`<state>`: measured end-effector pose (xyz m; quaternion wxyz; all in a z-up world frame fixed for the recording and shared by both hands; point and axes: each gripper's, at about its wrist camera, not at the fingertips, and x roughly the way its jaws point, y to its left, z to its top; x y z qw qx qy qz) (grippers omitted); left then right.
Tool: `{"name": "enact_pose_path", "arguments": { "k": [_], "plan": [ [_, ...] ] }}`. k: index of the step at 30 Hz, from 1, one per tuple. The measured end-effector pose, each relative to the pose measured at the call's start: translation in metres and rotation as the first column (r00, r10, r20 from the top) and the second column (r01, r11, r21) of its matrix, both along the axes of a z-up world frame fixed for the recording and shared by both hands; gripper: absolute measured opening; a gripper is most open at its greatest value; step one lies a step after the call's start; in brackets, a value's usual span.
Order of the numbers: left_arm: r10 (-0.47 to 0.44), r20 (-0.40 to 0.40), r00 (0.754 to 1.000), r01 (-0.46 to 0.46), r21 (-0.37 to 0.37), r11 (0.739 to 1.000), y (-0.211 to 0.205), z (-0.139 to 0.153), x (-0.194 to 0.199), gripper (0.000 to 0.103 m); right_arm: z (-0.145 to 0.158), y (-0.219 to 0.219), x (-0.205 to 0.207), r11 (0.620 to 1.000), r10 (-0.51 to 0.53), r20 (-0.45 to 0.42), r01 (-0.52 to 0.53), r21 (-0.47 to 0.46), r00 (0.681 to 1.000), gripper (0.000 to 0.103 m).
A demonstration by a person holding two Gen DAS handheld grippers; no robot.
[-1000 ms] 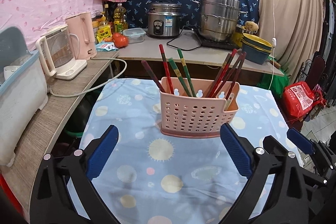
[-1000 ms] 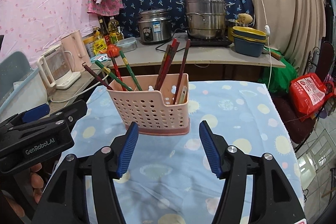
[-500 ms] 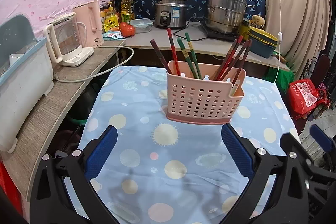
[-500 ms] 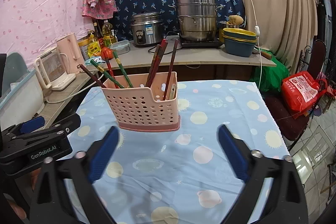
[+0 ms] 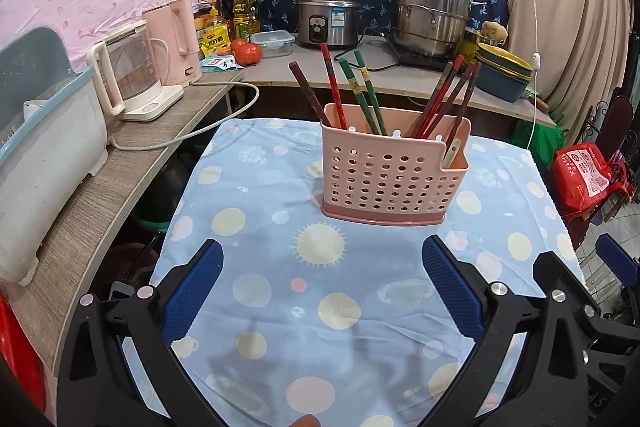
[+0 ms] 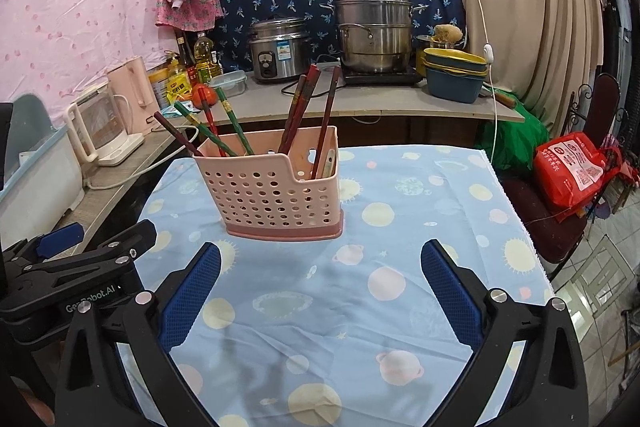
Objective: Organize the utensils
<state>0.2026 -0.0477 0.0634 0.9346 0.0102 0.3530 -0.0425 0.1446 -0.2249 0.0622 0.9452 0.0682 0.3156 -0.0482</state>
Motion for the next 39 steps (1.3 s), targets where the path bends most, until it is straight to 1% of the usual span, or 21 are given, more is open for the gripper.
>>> {"name": "enact_pose_path", "arguments": {
  "k": [12, 18, 26, 30, 39],
  "plan": [
    [0.019, 0.001, 1.000, -0.019, 0.012, 1.000, 0.005, -0.001, 0.000, 0.096, -0.004, -0.002, -0.002, 1.000, -0.008, -0.012, 0.008, -0.003, 1.000, 0.096],
    [0.043, -0.007, 0.999, -0.043, 0.020, 0.999, 0.013, -0.008, 0.001, 0.096, -0.009, -0.009, -0.003, 1.000, -0.022, -0.026, 0.022, 0.003, 0.999, 0.096],
    [0.059, -0.011, 0.998, -0.058, 0.049, 0.997, 0.021, -0.016, 0.002, 0.096, -0.017, -0.013, -0.003, 0.999, -0.036, -0.039, 0.035, -0.022, 0.999, 0.096],
    [0.070, -0.016, 0.997, -0.069, 0.056, 0.996, 0.024, -0.020, 0.003, 0.096, -0.020, -0.016, -0.004, 0.999, -0.041, -0.045, 0.041, -0.016, 0.998, 0.096],
    [0.073, 0.004, 0.997, -0.073, 0.072, 0.995, 0.025, -0.022, 0.001, 0.096, -0.022, -0.016, -0.003, 0.999, -0.042, -0.050, 0.041, -0.018, 0.998, 0.096]
  ]
}}
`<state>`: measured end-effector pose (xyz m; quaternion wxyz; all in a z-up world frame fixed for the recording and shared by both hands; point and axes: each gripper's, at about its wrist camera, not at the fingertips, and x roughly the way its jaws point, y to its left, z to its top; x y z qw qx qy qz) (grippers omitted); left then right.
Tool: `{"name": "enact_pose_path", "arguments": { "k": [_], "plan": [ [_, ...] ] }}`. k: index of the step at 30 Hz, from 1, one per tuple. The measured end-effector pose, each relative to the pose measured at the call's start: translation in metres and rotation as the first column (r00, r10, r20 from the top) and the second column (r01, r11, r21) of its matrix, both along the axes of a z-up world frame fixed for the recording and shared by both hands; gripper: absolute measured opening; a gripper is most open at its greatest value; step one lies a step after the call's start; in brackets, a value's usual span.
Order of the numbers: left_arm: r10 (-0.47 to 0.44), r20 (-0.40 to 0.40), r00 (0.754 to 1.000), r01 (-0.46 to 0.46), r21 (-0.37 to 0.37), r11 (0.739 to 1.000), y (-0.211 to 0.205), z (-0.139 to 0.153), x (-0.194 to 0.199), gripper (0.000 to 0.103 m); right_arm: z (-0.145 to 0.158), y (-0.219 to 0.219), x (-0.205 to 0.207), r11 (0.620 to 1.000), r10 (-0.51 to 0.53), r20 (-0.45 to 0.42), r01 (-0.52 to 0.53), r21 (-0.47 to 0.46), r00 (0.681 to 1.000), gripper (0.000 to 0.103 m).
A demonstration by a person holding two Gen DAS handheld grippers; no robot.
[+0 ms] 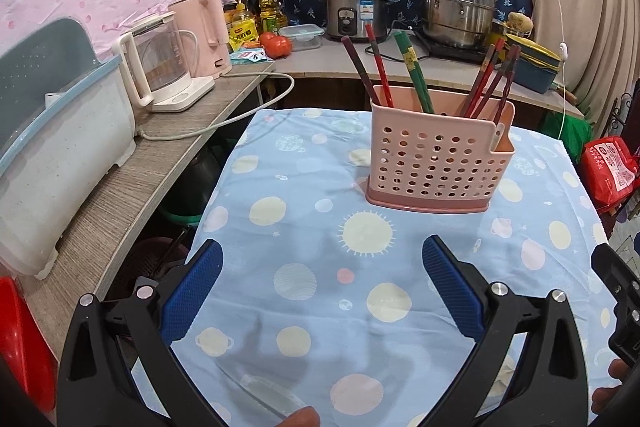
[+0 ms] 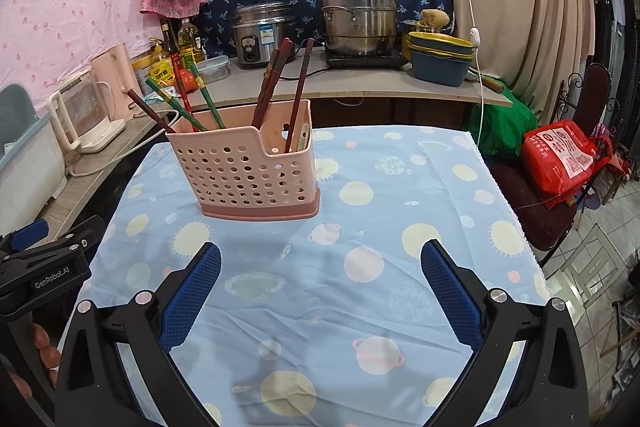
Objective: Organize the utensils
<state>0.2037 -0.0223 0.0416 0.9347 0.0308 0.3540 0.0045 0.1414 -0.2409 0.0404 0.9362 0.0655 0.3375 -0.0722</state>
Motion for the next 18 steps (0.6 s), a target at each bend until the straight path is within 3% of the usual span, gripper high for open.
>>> {"name": "enact_pose_path", "arguments": {
  "k": [18],
  "plan": [
    [-0.012, -0.019, 1.000, 0.012, -0.012, 1.000, 0.0019, -0.0050, 0.0001, 0.096, -0.0057, 0.0005, -0.0002, 1.000, 0.003, -0.014, -0.003, -0.005, 1.000, 0.096]
  ]
}}
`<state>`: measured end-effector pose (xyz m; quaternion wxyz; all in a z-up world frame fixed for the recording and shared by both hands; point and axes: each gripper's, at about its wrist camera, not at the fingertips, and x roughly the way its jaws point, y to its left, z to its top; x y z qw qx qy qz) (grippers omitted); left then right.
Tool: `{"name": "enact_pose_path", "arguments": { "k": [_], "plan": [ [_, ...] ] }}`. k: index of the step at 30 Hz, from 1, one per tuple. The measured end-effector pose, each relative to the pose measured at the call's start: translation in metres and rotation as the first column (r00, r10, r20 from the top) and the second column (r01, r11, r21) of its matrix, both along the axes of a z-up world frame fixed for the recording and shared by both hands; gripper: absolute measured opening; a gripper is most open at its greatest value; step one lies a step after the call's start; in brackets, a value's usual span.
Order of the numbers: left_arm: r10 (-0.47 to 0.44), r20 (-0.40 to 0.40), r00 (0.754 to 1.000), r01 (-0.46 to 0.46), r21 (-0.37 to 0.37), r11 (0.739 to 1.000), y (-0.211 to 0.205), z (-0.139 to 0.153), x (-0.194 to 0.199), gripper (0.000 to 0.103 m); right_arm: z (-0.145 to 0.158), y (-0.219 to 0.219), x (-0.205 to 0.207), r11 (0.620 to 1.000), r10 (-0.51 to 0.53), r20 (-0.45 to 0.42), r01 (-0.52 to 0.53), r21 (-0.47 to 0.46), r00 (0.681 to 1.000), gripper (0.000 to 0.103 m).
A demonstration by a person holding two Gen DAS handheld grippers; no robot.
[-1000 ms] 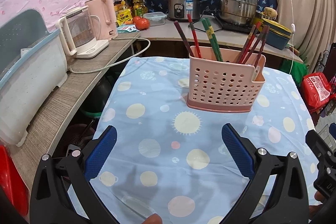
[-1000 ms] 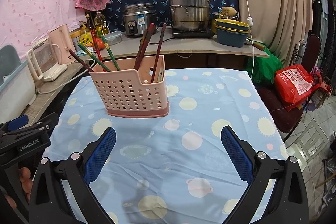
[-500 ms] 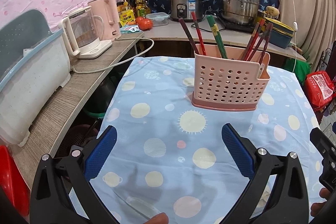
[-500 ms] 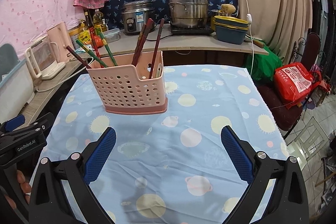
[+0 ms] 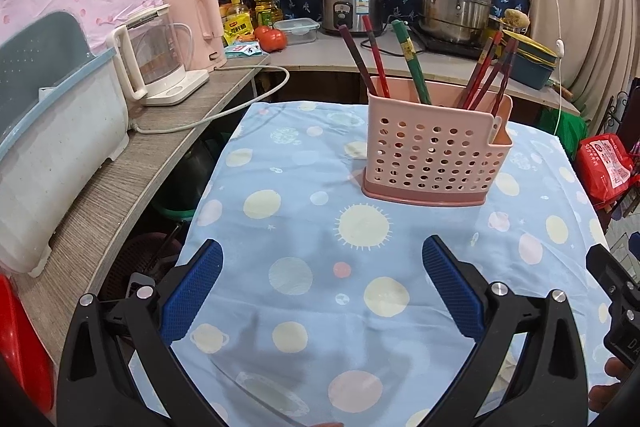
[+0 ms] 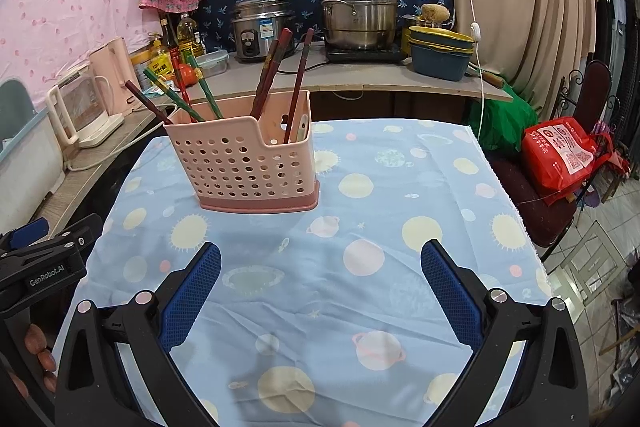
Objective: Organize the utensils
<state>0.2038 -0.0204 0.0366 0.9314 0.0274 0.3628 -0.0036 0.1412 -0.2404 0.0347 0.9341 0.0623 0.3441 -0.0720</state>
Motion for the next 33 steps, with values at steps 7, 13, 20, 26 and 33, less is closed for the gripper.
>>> {"name": "enact_pose_path", "arguments": {
  "k": [7, 13, 20, 26, 33],
  "plan": [
    [0.000, 0.010, 1.000, 0.000, 0.009, 1.000, -0.0023, 0.0021, -0.0013, 0.096, -0.0013, 0.0002, 0.0004, 1.000, 0.000, -0.002, 0.000, -0.002, 1.000, 0.096],
    [0.006, 0.010, 1.000, -0.006, 0.014, 1.000, -0.0024, 0.0027, -0.0018, 0.096, -0.0022, 0.0013, -0.0006, 1.000, 0.003, -0.004, -0.003, -0.004, 1.000, 0.096],
    [0.005, 0.007, 1.000, -0.005, 0.016, 1.000, -0.0026, 0.0023, -0.0027, 0.096, -0.0022, 0.0018, -0.0007, 1.000, 0.003, -0.004, -0.003, -0.004, 1.000, 0.096],
    [0.006, 0.012, 1.000, -0.006, 0.021, 1.000, -0.0042, 0.0024, -0.0029, 0.096, -0.0007, 0.0023, -0.0007, 1.000, 0.004, -0.005, -0.004, -0.003, 1.000, 0.096],
    [0.008, 0.012, 1.000, -0.008, 0.018, 1.000, -0.0035, 0.0026, -0.0039, 0.096, 0.0005, 0.0029, -0.0004, 1.000, 0.007, -0.002, -0.007, -0.002, 1.000, 0.096]
  ]
}}
